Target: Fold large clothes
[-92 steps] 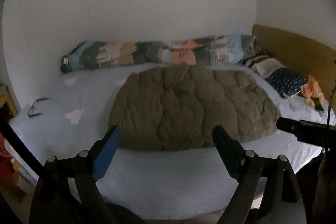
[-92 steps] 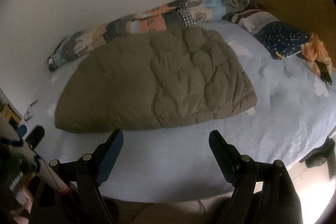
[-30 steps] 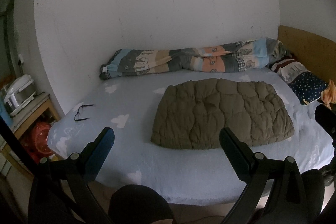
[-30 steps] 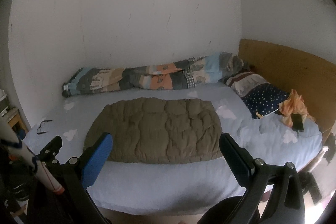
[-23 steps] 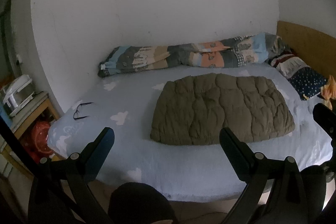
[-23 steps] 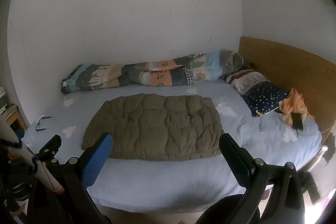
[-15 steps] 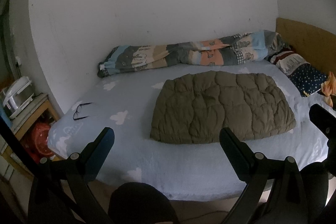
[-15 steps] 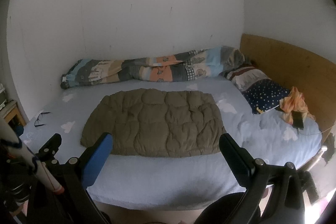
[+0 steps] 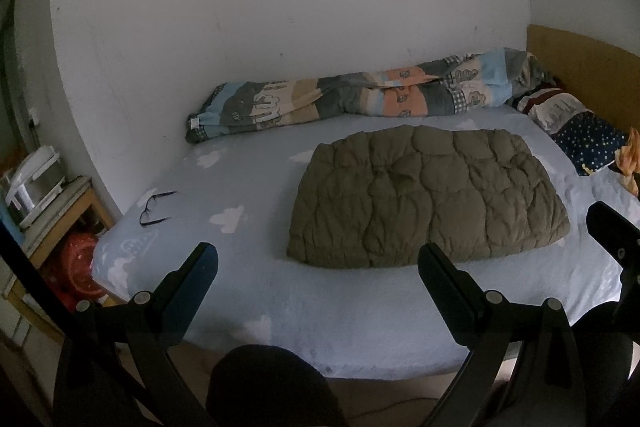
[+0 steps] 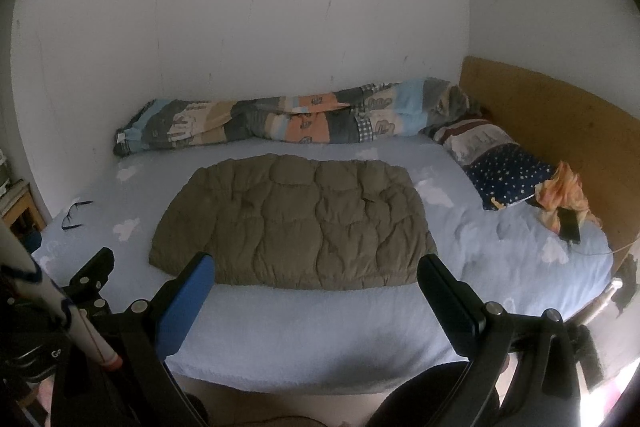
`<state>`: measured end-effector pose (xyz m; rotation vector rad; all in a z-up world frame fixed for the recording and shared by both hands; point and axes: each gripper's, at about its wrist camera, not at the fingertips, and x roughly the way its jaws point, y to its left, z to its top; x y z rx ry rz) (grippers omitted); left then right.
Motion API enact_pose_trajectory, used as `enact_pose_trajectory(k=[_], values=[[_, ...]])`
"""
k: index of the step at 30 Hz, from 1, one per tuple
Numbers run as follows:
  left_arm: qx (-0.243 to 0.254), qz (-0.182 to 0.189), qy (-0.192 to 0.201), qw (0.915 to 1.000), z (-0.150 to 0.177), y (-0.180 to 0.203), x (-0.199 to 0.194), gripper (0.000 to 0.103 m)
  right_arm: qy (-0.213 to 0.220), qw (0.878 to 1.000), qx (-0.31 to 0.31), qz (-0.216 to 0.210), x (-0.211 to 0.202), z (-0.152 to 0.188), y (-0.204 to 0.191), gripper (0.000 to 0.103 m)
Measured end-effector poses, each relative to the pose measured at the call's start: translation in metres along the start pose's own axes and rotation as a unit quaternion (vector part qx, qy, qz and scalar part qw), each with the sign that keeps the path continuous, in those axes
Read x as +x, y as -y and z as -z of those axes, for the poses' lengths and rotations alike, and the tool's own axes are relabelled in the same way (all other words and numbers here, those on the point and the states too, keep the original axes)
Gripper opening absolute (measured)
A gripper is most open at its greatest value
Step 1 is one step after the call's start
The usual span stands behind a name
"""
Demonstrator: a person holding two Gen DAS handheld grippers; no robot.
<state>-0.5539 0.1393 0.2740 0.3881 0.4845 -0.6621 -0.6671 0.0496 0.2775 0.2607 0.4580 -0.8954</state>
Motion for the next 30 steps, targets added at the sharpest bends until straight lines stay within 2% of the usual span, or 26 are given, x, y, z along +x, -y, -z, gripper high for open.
enact_pose_trajectory(k=[30], values=[[0.010,-0.004,-0.005,0.9999,0.0029,-0.0005,0.0054,0.100,-0.017,1.000,-0.006,0.002,0.0102,0.0037,-0.0063,0.103]])
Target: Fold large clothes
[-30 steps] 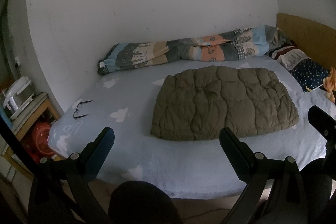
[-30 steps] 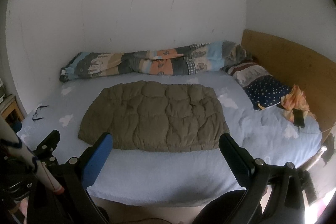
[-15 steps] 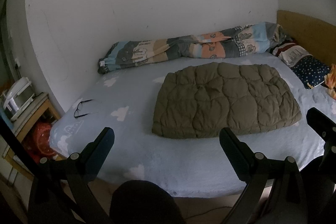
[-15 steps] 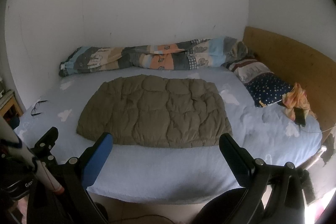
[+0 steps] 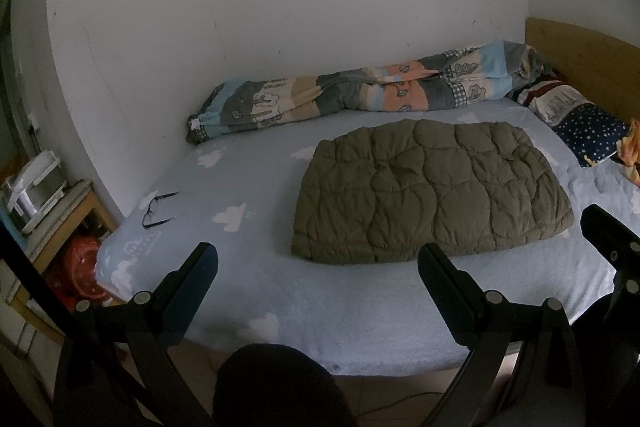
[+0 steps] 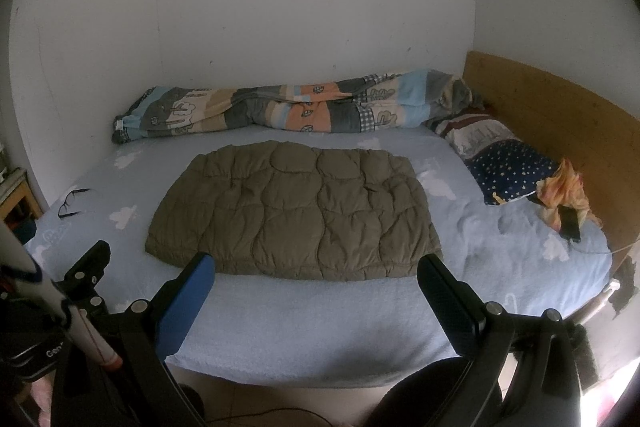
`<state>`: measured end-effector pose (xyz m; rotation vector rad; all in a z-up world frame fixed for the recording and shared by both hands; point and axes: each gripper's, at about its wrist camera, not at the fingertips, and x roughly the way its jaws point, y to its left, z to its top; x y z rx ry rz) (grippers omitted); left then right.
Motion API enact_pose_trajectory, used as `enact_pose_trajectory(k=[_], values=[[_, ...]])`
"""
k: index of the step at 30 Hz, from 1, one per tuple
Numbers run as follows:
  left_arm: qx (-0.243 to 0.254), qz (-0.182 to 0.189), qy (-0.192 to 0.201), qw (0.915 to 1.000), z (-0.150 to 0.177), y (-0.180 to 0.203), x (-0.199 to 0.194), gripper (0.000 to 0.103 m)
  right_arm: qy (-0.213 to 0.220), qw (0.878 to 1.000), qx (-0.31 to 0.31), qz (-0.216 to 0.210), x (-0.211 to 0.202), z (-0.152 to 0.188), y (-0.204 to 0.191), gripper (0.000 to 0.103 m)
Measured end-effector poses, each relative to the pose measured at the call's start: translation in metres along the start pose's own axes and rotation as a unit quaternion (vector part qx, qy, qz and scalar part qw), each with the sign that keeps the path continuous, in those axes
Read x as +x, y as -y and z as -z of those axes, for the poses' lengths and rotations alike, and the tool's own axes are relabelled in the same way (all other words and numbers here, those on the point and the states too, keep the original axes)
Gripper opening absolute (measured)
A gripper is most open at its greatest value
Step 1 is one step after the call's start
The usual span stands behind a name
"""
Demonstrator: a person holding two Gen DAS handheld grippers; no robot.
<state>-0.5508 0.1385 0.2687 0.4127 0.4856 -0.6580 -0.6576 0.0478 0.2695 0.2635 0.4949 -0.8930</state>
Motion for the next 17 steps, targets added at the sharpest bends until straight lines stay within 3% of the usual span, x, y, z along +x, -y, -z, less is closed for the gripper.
enact_pose_trajectory(k=[17], values=[[-0.017,-0.005,0.018,0.9997,0.001,-0.023,-0.007,0.100,0.004,1.000,-0.026,0.003,-0.014,0.001,-0.009,0.103]])
